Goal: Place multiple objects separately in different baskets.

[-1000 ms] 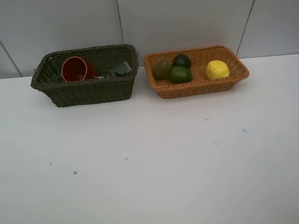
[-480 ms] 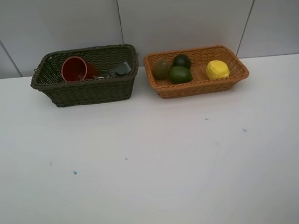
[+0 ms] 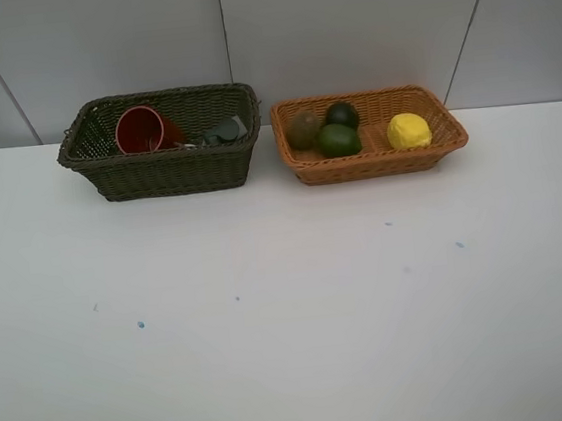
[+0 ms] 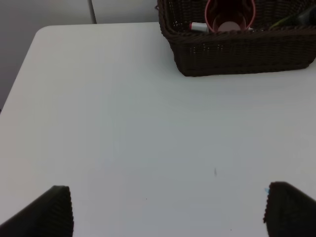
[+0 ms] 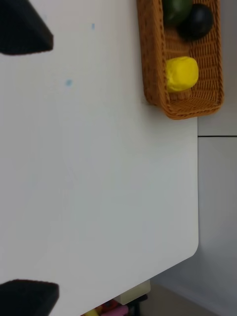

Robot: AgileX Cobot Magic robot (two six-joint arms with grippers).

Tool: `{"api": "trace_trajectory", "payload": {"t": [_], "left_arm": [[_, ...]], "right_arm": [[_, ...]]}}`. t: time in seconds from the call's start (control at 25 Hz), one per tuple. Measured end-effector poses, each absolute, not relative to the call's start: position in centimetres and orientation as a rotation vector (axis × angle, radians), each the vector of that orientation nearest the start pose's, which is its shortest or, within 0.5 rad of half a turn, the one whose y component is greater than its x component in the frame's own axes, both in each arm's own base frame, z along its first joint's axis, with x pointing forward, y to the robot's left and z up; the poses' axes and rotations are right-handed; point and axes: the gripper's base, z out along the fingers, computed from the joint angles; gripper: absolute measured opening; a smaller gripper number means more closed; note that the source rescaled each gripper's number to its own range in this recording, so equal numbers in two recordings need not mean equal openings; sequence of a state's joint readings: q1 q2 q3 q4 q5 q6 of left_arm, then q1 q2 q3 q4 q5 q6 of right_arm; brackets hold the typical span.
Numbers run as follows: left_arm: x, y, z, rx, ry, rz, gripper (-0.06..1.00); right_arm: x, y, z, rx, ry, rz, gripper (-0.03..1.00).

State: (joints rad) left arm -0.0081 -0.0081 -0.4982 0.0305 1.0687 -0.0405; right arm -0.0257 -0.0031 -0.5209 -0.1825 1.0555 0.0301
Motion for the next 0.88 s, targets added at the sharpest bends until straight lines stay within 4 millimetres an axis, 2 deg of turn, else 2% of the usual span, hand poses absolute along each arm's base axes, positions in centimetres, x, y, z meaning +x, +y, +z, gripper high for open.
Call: {"api": "trace_trajectory", "payload": {"t": [0.88], "left_arm": [[-0.63,0.25,27.61,-0.034,2.045,0.007,1.00]], "right_arm": [[-0.88,-1.42,28.45,0.066,2.007,-0.214,1.00]]}}
